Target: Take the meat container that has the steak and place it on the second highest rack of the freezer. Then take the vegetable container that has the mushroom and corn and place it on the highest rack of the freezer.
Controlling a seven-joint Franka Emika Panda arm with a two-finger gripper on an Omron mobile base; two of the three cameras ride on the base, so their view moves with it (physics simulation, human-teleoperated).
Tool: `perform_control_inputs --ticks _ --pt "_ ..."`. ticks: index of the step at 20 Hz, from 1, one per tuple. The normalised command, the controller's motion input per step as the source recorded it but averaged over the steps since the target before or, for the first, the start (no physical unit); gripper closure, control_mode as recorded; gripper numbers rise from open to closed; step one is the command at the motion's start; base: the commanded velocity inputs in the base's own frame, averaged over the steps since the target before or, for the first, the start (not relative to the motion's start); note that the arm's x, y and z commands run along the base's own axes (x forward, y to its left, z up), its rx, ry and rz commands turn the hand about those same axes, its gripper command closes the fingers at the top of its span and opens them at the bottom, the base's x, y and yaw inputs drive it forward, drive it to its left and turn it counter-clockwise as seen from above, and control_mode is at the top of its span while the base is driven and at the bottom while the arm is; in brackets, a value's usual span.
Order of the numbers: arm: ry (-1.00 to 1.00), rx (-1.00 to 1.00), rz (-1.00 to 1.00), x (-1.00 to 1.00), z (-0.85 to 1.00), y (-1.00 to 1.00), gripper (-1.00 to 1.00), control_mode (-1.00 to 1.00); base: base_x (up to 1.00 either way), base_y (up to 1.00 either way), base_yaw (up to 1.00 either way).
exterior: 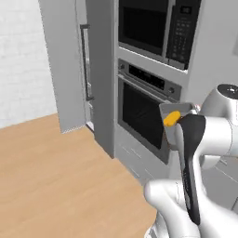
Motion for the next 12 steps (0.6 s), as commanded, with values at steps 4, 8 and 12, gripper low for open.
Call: perform_control_inputs --ticks 4,8,12 --pt "0.0 0.0 0.0 0.0 0.0 0.0 1.0 1.0 0.0 0.36 0.87" --pt "0.0 0.0 0.0 0.0 0.0 0.0 1.0 1.0 0.07 0.52 0.75" --pt "0.0 0.0 0.0 0.0 0.0 0.0 1.0 1.0 0.65 0.47 0.48"
